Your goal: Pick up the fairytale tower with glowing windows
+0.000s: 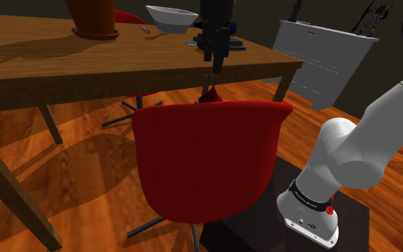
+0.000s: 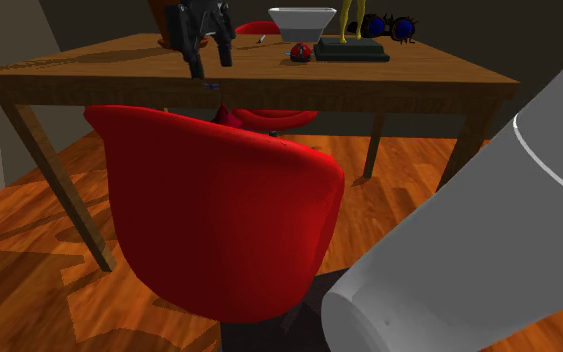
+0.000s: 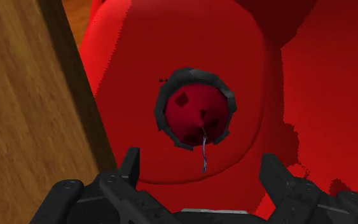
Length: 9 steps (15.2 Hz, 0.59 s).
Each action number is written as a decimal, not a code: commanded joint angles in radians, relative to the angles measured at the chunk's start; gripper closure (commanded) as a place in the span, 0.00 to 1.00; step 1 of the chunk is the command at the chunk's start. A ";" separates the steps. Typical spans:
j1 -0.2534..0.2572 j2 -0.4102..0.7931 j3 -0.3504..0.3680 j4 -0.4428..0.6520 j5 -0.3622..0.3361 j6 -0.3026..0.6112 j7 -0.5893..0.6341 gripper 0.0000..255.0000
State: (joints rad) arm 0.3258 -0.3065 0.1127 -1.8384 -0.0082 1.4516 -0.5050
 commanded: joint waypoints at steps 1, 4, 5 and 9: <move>0.013 0.022 0.010 0.011 -0.001 0.002 -0.027 0.00; 0.014 0.011 0.010 -0.040 0.001 0.043 -0.026 0.00; 0.014 0.008 0.010 -0.057 0.001 0.057 -0.026 0.00; 0.014 0.001 0.010 -0.099 0.002 0.091 -0.026 0.00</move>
State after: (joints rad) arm 0.3399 -0.3061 0.1226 -1.9306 -0.0064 1.5359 -0.5310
